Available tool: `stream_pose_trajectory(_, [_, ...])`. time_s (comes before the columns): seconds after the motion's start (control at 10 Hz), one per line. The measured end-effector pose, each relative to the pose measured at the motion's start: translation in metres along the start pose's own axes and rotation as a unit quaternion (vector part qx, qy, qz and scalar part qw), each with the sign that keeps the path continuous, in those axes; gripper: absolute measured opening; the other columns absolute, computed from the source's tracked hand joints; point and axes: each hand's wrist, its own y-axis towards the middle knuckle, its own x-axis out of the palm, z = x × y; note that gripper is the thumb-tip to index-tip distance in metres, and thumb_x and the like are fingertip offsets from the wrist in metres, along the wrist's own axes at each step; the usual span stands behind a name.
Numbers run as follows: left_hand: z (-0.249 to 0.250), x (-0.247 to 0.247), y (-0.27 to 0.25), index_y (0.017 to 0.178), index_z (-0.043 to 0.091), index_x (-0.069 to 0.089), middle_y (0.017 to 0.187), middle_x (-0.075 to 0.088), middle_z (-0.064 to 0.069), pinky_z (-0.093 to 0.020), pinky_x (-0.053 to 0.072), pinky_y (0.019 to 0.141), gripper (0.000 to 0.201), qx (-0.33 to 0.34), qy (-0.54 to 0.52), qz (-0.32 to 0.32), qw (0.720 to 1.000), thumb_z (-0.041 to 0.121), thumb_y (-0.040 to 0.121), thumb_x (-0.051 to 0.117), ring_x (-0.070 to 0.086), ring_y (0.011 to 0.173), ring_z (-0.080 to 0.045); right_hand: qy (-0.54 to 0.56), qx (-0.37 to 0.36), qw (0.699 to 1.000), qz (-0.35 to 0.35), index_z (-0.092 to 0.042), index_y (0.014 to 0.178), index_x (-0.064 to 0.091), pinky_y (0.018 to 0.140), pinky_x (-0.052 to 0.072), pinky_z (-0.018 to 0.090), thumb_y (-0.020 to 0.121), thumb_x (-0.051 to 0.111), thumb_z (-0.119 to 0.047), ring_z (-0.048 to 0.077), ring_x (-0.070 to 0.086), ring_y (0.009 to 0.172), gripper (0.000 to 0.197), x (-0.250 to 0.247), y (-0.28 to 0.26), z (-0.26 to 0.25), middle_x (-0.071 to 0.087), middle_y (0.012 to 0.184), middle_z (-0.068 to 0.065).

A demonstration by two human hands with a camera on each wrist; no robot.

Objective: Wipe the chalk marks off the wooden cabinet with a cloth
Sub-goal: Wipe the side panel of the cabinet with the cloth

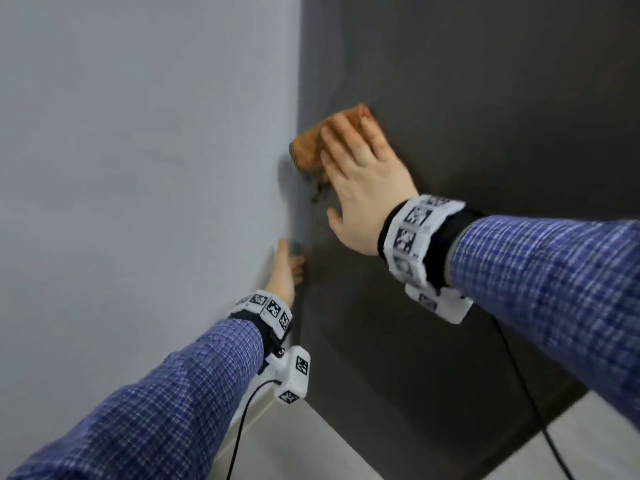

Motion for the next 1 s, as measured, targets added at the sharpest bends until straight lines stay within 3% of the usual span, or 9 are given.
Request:
stream_pose_trajectory(0.2, [-0.022, -0.011, -0.019, 0.151, 0.015, 0.041, 0.142, 0.057, -0.008, -0.034, 0.036, 0.106, 0.078, -0.050, -0.026, 0.002, 0.998, 0.068, 0.101, 0.013, 0.056, 0.118, -0.019, -0.070, -0.158, 0.961, -0.217, -0.005, 0.151, -0.007, 0.102, -0.033, 0.061, 0.096, 0.027, -0.053, 0.035, -0.018, 0.147, 0.080, 0.079, -0.074, -0.100, -0.006, 0.163, 0.013])
stream_pose_trajectory(0.3, [-0.010, -0.016, -0.027, 0.158, 0.009, 0.026, 0.157, 0.042, -0.011, -0.043, 0.013, 0.126, 0.086, -0.063, 0.013, -0.030, 0.997, 0.070, 0.100, 0.010, 0.034, 0.148, -0.024, -0.051, -0.174, 0.946, -0.269, -0.006, 0.152, -0.008, 0.087, -0.044, 0.056, 0.099, 0.027, -0.052, 0.031, -0.021, 0.147, 0.078, 0.089, -0.106, -0.104, -0.010, 0.163, 0.012])
stream_pose_trajectory(0.4, [0.023, -0.004, -0.029, 0.154, 0.009, 0.035, 0.150, 0.050, -0.011, -0.039, 0.020, 0.121, 0.085, -0.049, 0.018, -0.034, 0.998, 0.070, 0.100, 0.012, 0.040, 0.143, -0.024, -0.047, -0.143, 0.969, -0.197, -0.003, 0.154, 0.001, 0.097, -0.040, 0.053, 0.097, 0.027, -0.051, 0.031, -0.018, 0.148, 0.079, 0.055, -0.071, -0.058, -0.008, 0.163, 0.014])
stream_pose_trajectory(0.5, [0.071, 0.020, -0.028, 0.151, 0.004, 0.041, 0.149, 0.046, -0.029, -0.046, 0.025, 0.121, 0.084, -0.012, -0.021, -0.002, 1.000, 0.068, 0.101, 0.020, 0.041, 0.141, -0.041, -0.051, -0.080, 0.993, -0.073, -0.006, 0.155, 0.010, 0.112, -0.024, 0.053, 0.098, 0.028, -0.045, 0.032, -0.009, 0.149, 0.071, -0.012, 0.009, 0.013, 0.001, 0.164, 0.012])
stream_pose_trajectory(0.6, [0.112, 0.037, -0.030, 0.153, 0.005, 0.036, 0.136, 0.058, -0.024, -0.042, 0.025, 0.120, 0.076, 0.006, 0.015, -0.011, 1.000, 0.061, 0.105, 0.018, 0.054, 0.128, -0.036, 0.010, 0.033, 0.999, 0.023, -0.010, 0.152, 0.029, 0.120, -0.006, 0.045, 0.098, 0.039, -0.033, 0.028, 0.008, 0.150, 0.060, -0.070, 0.068, 0.075, 0.021, 0.161, 0.011])
stream_pose_trajectory(0.7, [0.141, 0.045, -0.044, 0.154, 0.003, 0.036, 0.153, 0.044, -0.015, -0.036, 0.023, 0.120, 0.083, 0.015, 0.076, -0.005, 0.997, 0.066, 0.102, 0.015, 0.039, 0.143, -0.030, 0.041, 0.048, 0.993, 0.098, -0.001, 0.143, 0.044, 0.118, 0.002, 0.043, 0.088, 0.029, -0.027, 0.031, 0.022, 0.146, 0.062, -0.117, 0.114, 0.133, 0.036, 0.153, 0.019])
stream_pose_trajectory(0.8, [0.163, 0.045, -0.044, 0.145, 0.004, 0.050, 0.147, 0.053, -0.015, -0.042, 0.025, 0.123, 0.123, 0.010, 0.108, 0.031, 0.994, 0.094, 0.069, 0.012, 0.047, 0.137, -0.031, -0.023, 0.021, 0.997, 0.072, -0.004, 0.123, 0.059, 0.105, 0.027, 0.054, 0.087, 0.035, -0.021, 0.042, 0.039, 0.124, 0.046, -0.136, 0.115, 0.141, 0.051, 0.126, 0.025])
stream_pose_trajectory(0.9, [0.181, 0.036, -0.038, 0.140, 0.011, 0.057, 0.141, 0.058, -0.016, -0.047, 0.031, 0.120, 0.133, -0.012, 0.196, 0.062, 0.979, 0.097, 0.050, 0.010, 0.052, 0.132, -0.032, -0.065, -0.071, 0.994, -0.061, -0.007, 0.110, 0.061, 0.085, 0.040, 0.052, 0.089, 0.041, -0.012, 0.041, 0.040, 0.111, 0.030, -0.130, 0.085, 0.118, 0.047, 0.112, 0.020])
stream_pose_trajectory(1.0, [0.227, 0.034, -0.077, 0.141, 0.008, 0.056, 0.143, 0.056, -0.017, -0.046, 0.032, 0.119, 0.129, -0.051, 0.246, 0.078, 0.965, 0.093, 0.054, 0.011, 0.050, 0.135, -0.033, 0.039, -0.145, 0.978, -0.145, -0.005, 0.113, 0.065, 0.081, 0.042, 0.047, 0.090, 0.036, -0.009, 0.037, 0.038, 0.113, 0.038, -0.119, 0.055, 0.106, 0.046, 0.118, 0.016])
